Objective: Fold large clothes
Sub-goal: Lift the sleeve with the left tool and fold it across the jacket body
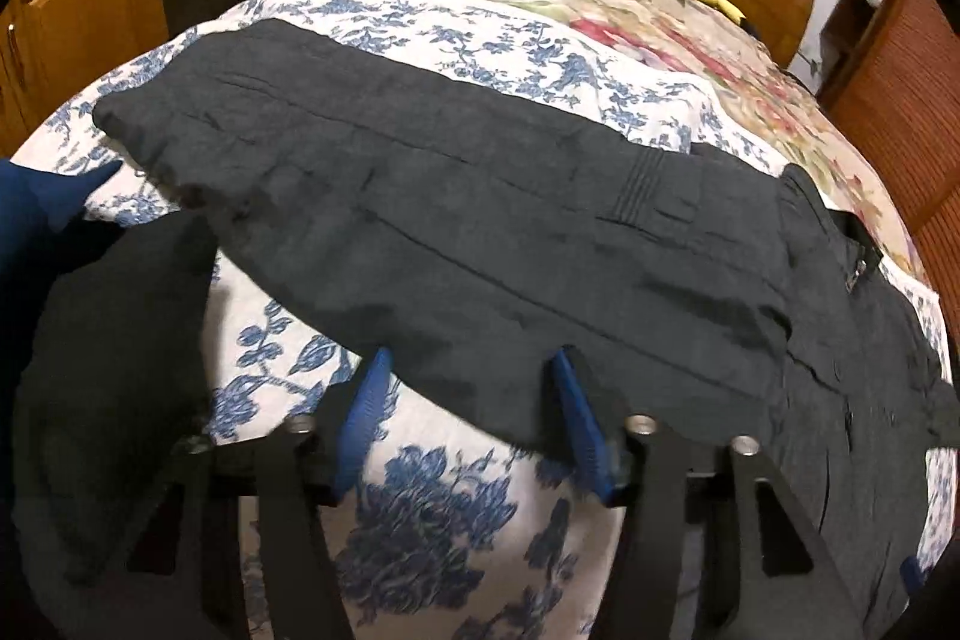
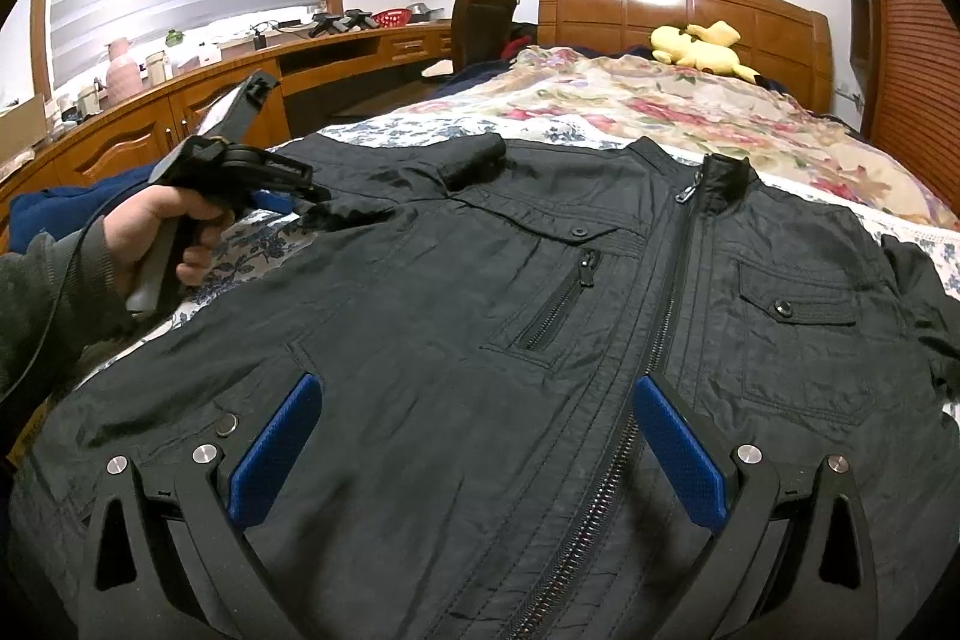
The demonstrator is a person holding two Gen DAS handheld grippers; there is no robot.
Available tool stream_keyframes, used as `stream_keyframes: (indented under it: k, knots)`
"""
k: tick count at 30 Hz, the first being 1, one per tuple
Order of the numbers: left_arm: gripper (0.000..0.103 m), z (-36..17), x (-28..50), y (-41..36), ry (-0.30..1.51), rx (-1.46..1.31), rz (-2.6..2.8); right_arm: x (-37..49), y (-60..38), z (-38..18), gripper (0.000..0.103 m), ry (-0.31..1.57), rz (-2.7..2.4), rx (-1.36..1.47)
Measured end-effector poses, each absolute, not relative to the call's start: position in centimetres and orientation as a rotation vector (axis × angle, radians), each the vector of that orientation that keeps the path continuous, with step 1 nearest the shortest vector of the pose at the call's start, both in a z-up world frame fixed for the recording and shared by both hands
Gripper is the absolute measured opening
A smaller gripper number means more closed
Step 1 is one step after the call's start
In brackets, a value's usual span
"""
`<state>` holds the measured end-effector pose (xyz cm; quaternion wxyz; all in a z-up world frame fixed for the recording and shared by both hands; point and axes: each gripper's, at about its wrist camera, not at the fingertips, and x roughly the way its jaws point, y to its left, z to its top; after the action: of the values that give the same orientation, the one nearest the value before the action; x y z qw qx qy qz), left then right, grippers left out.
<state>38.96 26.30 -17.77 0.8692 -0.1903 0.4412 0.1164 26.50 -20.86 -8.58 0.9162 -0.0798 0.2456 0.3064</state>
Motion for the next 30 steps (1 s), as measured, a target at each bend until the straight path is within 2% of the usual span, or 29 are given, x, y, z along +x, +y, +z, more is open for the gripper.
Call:
stream_keyframes:
  k: [2,3,4,6,16,21,26,29,30]
  knots:
    - [0.03,-17.7,39.5,26.5,0.921,-0.4,0.263,26.5,-20.9,-8.6,0.103,0.505,0.63,-0.165]
    - [0.014,-17.7,39.8,26.4,0.923,-0.397,0.264,26.5,-20.9,-8.6,0.103,0.504,0.63,-0.165]
    - [0.007,-17.6,39.9,26.4,0.925,-0.399,0.259,26.5,-20.9,-8.6,0.103,0.504,0.63,-0.165]
    - [0.003,-16.8,39.9,25.8,0.918,-0.377,0.27,26.5,-20.9,-8.7,0.103,0.503,0.631,-0.163]
    - [0.003,-7.7,38.0,16.8,0.797,-0.162,0.11,26.4,-21.0,-8.9,0.103,0.497,0.634,-0.156]
    - [0.003,-6.4,36.8,13.3,0.788,-0.099,0.028,26.4,-21.0,-8.9,0.103,0.496,0.634,-0.156]
    - [0.004,-6.6,35.8,13.0,0.803,-0.035,0.053,26.4,-21.0,-9.0,0.103,0.494,0.633,-0.159]
    - [0.018,-6.1,35.0,13.7,0.79,-0.025,0.051,26.4,-20.9,-8.9,0.103,0.495,0.634,-0.162]
    - [0.033,-5.7,34.4,13.9,0.771,-0.02,0.055,26.4,-20.9,-8.9,0.103,0.495,0.634,-0.162]
